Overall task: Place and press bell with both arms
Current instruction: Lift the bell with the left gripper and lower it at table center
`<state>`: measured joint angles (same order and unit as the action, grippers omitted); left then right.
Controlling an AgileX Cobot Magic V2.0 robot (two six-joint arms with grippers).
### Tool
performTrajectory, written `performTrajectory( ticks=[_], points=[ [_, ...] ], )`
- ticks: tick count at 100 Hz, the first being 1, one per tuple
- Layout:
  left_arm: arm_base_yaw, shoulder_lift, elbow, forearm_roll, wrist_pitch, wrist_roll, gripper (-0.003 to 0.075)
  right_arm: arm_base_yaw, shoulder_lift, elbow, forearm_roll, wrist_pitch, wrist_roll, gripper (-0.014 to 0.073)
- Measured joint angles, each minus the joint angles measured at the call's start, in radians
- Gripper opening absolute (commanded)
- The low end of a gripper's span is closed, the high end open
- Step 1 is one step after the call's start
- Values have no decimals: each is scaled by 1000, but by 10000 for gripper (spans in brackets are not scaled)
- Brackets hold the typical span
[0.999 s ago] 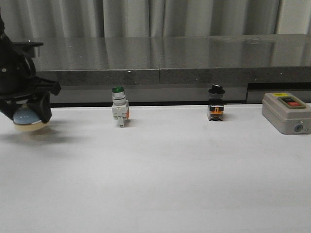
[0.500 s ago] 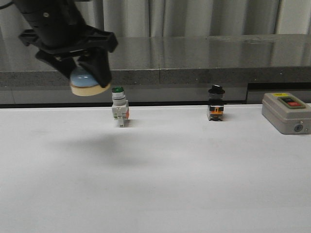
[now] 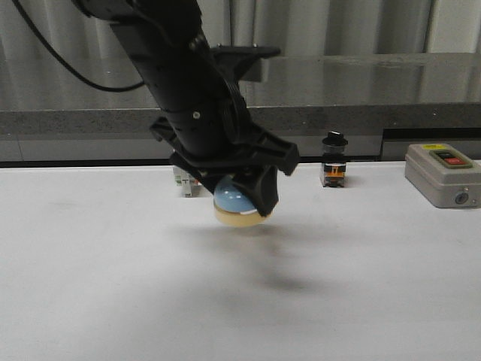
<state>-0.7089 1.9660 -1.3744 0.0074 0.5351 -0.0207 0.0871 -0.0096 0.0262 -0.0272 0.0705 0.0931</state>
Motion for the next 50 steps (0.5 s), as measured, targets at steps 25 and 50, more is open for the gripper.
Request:
performTrajectory(
  ticks=[25,50],
  points=[
    [-3,83,-31,-7,-6,0,223,0,0,0,0,0,0,-60],
    [-3,86,-35,-7,3,0,484,0,0,0,0,0,0,-60]
  ],
)
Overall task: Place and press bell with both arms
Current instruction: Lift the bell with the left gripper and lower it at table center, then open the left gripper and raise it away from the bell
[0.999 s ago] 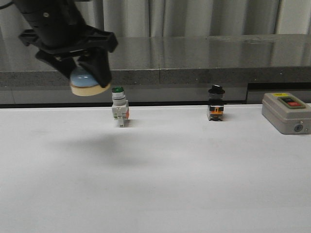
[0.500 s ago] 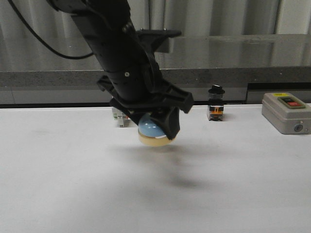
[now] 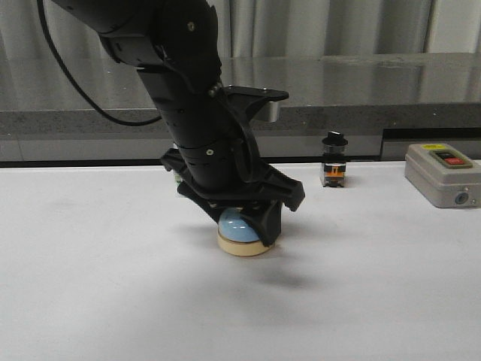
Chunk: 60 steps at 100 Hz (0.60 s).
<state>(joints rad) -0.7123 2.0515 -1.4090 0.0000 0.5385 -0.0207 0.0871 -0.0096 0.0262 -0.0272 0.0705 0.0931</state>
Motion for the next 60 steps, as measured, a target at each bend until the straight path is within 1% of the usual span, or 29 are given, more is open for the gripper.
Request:
performTrajectory(
  ticks=[3,8,16,49,60],
  points=[
    [0,0,0,-5,0,0,533,0,0,0,0,0,0,-60],
    [0,0,0,-5,0,0,587,0,0,0,0,0,0,-60],
    [0,0,0,-9,0,0,630,0,0,0,0,0,0,-60],
    [0,0,0,-13,1,0,633,0,0,0,0,0,0,-60],
    [0,-27,0,-13,6,0,631,0,0,0,0,0,0,-60]
  ],
)
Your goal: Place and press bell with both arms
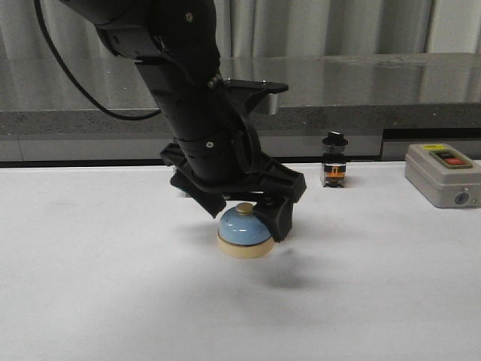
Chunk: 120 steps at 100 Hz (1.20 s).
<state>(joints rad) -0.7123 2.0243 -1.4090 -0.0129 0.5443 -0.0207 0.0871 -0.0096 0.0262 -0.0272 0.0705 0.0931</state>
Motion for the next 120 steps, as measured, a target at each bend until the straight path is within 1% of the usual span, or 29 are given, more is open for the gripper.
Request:
performTrajectory(
  ticks=[19,38,64,76,86,100,120],
  points=[
    [25,-119,3,-2,2,-29,631,0,0,0,0,0,0,-60],
    [99,-285,87,-3,-38,-37,631,0,0,0,0,0,0,-60],
    [279,-546,319,-3,-114,-37,631,0,0,0,0,0,0,-60],
    [379,-678,429,-3,-131,-37,631,0,0,0,0,0,0,-60],
    [438,-798,516,-3,-145,-37,631,0,0,0,0,0,0,-60],
    [478,-966,635,-3,-149,-39,631,0,0,0,0,0,0,-60],
    [479,-1222,784,-3,-149,-40,629,0,0,0,0,0,0,-60]
  ],
)
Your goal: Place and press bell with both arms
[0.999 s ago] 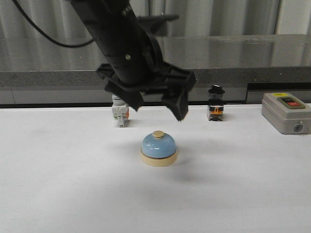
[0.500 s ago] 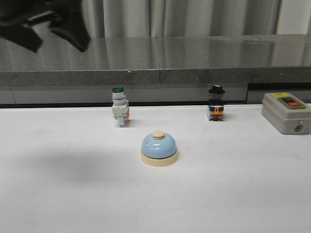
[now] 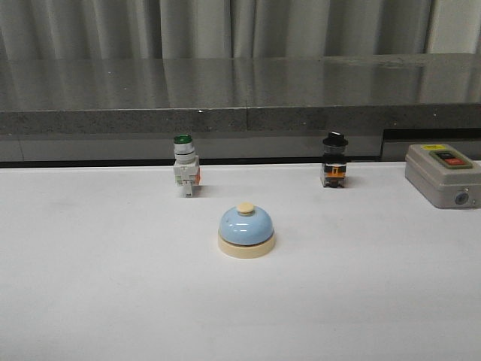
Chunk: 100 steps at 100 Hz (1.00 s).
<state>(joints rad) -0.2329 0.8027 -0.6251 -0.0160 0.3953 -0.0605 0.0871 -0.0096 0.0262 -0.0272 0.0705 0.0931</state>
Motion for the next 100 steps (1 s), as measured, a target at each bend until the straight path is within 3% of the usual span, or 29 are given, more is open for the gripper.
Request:
performTrajectory(
  ticks=[33,47,74,100],
  points=[
    [0,-370,147,0,12,0,608,0,0,0,0,0,0,-60],
    [0,-431,154,0,13,0,452,0,0,0,0,0,0,-60],
    [0,-440,154,0,13,-2,-20,0,0,0,0,0,0,-60],
    [1,-440,154,0,13,-2,-19,0,0,0,0,0,0,-60]
  ],
)
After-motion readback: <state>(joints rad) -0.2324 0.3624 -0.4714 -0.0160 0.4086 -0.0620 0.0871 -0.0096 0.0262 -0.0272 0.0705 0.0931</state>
